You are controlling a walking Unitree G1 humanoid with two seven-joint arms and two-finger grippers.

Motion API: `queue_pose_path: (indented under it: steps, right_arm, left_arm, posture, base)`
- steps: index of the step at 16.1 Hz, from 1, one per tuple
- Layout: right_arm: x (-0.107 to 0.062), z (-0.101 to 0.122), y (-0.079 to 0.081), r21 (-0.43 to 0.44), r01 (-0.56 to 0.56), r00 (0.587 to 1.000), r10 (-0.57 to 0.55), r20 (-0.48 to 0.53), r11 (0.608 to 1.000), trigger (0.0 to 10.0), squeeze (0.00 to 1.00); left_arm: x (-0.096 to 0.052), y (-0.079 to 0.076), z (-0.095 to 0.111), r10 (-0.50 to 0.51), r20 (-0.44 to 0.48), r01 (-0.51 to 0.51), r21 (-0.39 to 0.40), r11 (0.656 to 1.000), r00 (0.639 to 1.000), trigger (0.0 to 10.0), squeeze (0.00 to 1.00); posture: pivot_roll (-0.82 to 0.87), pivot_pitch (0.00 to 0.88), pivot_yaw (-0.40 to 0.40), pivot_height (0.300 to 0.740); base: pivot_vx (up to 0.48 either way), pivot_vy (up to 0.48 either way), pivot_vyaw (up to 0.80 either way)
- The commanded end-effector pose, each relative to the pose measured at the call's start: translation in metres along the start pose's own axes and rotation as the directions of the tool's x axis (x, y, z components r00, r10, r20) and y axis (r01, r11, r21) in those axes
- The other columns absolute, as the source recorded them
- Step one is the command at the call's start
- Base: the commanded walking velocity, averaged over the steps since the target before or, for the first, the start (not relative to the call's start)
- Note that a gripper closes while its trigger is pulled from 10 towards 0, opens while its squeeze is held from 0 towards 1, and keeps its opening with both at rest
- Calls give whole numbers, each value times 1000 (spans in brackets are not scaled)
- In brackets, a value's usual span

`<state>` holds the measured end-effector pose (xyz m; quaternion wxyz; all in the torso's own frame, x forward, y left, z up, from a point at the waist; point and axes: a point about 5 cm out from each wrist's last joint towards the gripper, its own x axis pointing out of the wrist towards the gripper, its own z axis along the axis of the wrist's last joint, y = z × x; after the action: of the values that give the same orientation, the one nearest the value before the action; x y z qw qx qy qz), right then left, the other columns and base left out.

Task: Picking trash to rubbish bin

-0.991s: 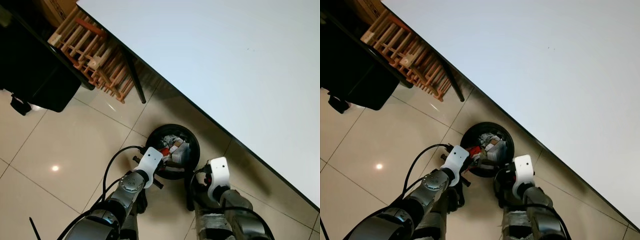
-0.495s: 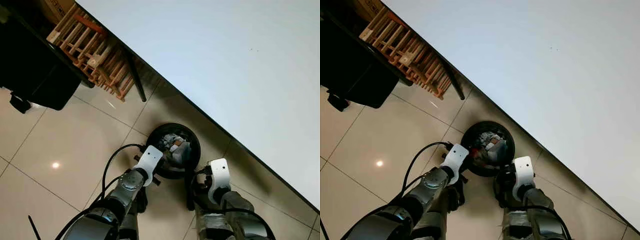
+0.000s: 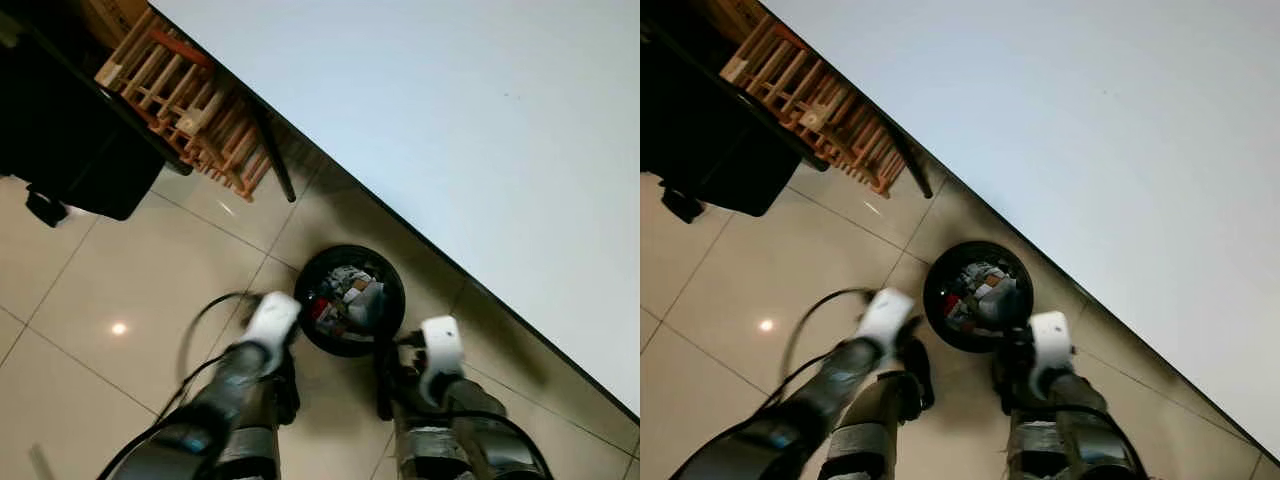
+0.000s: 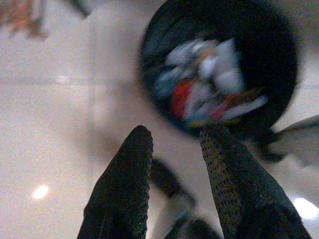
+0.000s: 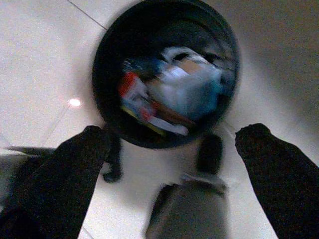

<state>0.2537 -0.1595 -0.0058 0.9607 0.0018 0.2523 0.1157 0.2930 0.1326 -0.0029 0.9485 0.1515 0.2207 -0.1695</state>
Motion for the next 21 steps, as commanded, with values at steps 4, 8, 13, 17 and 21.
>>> queue_pose_path:
  steps: [4,8,13,17,21]
  right_arm:
    - [-11,-37,-25,19,114,986,-111,-122,993,10000,0]
    - [-11,-37,-44,-10,175,977,-174,-126,985,10000,0]
    - [-10,-35,-55,-33,218,968,-220,-123,975,10000,0]
    - [-8,-26,-60,-29,254,965,-255,-62,967,10000,0]
    - [-6,-23,-58,-25,249,967,-250,-43,968,10000,0]
  left_arm:
    - [-29,24,-54,128,-129,-133,-34,991,983,10000,0]
    - [-39,30,-66,167,-137,-174,-38,984,976,10000,0]
    - [-44,30,-72,189,-136,-194,-31,980,973,10000,0]
    - [-43,28,-71,197,-131,-203,-31,979,972,10000,0]
    - [-46,21,-77,204,-143,-211,-37,977,968,10000,0]
  posture:
    - [14,436,142,740]
    - [29,383,136,740]
    - [40,301,131,740]
    - [46,256,118,740]
    - [46,259,102,740]
  base:
    - [0,0,0]
    - [0,0,0]
    - [0,0,0]
    - [0,0,0]
    - [0,0,0]
